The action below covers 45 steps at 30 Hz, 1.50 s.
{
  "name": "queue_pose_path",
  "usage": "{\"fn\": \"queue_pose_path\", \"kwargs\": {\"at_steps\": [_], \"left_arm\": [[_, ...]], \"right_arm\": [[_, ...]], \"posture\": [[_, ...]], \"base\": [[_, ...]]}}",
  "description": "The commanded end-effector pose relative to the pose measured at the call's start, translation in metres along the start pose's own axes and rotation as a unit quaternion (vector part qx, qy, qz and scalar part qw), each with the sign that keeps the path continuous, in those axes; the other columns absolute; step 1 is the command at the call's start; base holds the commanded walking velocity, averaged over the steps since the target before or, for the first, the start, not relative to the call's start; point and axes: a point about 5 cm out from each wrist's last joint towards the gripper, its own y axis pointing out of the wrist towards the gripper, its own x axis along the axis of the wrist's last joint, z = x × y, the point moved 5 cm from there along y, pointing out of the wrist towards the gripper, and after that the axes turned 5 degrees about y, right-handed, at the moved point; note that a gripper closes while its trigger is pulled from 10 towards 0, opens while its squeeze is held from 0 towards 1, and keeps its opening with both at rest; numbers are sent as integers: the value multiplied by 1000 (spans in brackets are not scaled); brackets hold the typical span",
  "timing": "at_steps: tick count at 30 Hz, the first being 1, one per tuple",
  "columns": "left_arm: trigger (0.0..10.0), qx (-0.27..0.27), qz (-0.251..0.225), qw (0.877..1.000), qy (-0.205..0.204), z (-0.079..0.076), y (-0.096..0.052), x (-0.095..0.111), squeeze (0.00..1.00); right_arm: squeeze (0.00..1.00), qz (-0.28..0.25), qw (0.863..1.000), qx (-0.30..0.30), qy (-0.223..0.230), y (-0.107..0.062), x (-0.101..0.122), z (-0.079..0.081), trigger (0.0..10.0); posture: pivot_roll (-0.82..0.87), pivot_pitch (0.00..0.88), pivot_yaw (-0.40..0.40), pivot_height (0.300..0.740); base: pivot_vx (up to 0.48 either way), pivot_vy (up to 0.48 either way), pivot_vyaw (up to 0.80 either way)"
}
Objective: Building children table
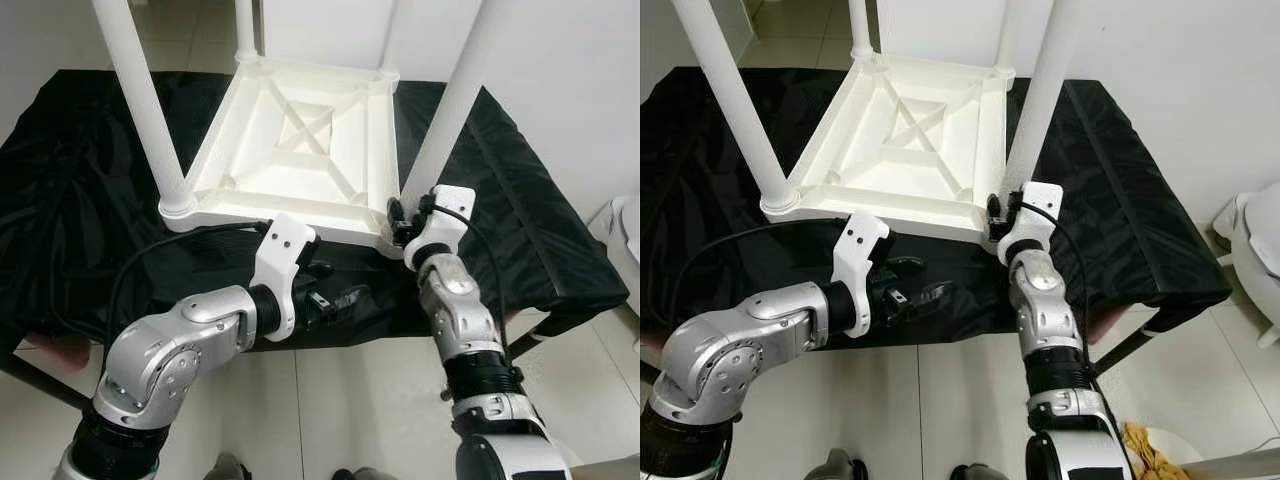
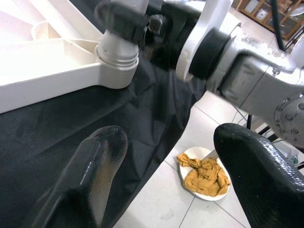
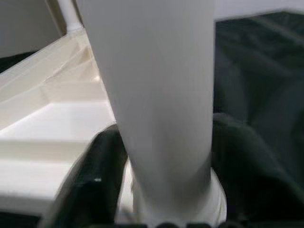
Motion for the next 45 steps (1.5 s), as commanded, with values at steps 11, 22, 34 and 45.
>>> {"fn": "queue_pose_path", "kwargs": {"at_steps": [11,22,34,45], "left_arm": [[10000,8,-13,1000,6,1,3,7,0],[10000,12,-20,1000,7,3,8,9,0],[10000,12,-21,1000,7,1,10,9,0],[10000,9,-19,1000,12,-1,9,8,0]], "right_arm": [[0,24,991,129,-37,-1,0,-9,10000],[0,59,976,192,-86,6,0,-24,10000],[0,106,940,303,-117,10,-3,-5,10000],[0,143,940,277,-139,17,-9,-17,0]], "posture": [[2,108,-28,740],[-4,110,-24,740],[8,110,-28,740],[11,111,-34,740]], "base": [[0,0,0],[0,0,0],[0,0,0],[0,0,0]]}}
